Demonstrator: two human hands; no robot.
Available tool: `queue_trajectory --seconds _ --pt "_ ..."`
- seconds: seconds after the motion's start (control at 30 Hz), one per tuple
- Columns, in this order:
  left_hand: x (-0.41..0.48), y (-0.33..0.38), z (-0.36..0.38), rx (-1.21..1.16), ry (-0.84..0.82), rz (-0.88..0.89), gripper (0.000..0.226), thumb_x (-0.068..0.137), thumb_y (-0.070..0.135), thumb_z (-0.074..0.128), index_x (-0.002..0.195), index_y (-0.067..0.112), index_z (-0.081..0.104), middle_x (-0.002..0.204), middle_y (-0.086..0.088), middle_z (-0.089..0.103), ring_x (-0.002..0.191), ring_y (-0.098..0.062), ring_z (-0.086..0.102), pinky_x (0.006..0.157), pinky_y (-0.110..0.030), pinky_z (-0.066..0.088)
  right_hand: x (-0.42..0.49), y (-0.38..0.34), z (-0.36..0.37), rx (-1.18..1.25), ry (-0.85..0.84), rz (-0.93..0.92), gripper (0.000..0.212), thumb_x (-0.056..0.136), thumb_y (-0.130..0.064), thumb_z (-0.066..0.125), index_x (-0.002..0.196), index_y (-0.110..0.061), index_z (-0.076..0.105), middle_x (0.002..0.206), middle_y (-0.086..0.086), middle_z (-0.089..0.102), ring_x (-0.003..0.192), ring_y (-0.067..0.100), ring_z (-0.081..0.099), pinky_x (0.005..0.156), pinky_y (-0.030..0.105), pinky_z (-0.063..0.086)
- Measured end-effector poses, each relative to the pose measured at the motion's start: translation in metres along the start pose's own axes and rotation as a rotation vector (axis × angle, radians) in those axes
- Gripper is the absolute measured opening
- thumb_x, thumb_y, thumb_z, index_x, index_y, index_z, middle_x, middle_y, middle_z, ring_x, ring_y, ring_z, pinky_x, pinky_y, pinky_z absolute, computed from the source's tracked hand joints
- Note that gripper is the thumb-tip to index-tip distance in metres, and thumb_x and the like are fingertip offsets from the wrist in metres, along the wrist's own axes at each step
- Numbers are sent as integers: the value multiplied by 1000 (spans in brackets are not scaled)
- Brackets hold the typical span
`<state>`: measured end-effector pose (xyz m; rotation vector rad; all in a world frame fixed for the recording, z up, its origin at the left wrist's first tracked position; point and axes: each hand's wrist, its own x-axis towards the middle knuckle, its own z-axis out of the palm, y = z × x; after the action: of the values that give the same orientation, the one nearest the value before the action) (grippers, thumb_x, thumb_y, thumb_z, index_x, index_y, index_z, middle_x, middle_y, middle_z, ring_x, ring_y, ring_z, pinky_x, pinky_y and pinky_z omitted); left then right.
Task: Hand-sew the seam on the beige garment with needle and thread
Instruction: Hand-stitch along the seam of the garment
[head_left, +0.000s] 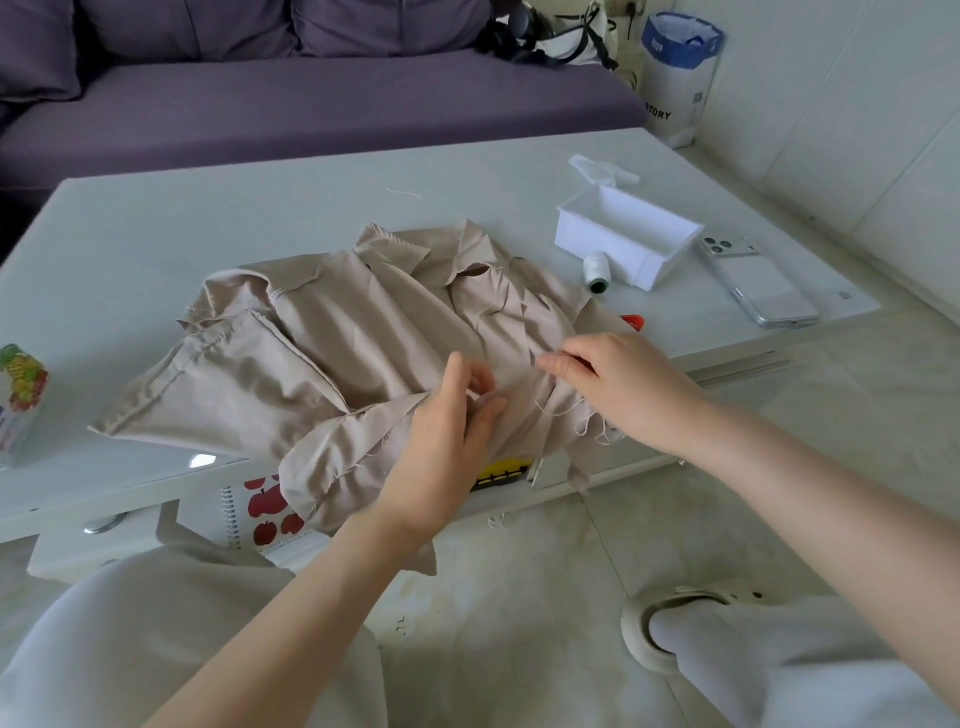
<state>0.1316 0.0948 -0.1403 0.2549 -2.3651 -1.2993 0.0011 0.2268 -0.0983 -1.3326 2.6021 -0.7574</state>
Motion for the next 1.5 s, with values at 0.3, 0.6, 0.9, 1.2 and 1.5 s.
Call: queue_trajectory --seconds 0.3,0.6,0.9,1.2,1.5 --pt "-2 -5 -3 78 46 -51 7 96 9 51 90 12 48 80 14 47 69 7 48 64 -7 36 6 -3 5 -32 -17 38 51 96 -41 47 55 -15 30 46 -4 29 42 12 27 48 21 30" --pt "0 -7 -2 -89 -34 -308 11 94 25 57 103 18 56 77 -2 56 61 -6 46 54 -12 38 10 -4 14 -40 -66 86 50 96 -41 48 55 -16 33 47 -3 32 43 12 30 43 24 22" --pt "-3 -10 -3 -148 -24 -397 15 93 22 58 91 8 63 76 -2 57 66 -8 48 58 -13 38 -14 -15 17 -120 -59 70 41 100 -8 33 142 -7 30 136 9 40 123 18 41 92 21 34" --pt "-6 -8 -5 -208 12 -409 13 97 17 52 86 21 58 71 3 59 57 -1 49 55 -12 40 -45 -28 42 70 90 -4 19 98 -6 41 115 -10 48 83 0 59 67 9 50 62 17 40" --pt "-9 -5 -8 -218 24 -409 11 98 15 50 90 13 58 67 -7 59 54 -9 48 49 -17 39 -47 -31 55 -22 75 -29 10 96 -16 45 89 -12 50 68 4 64 66 21 59 60 41 50"
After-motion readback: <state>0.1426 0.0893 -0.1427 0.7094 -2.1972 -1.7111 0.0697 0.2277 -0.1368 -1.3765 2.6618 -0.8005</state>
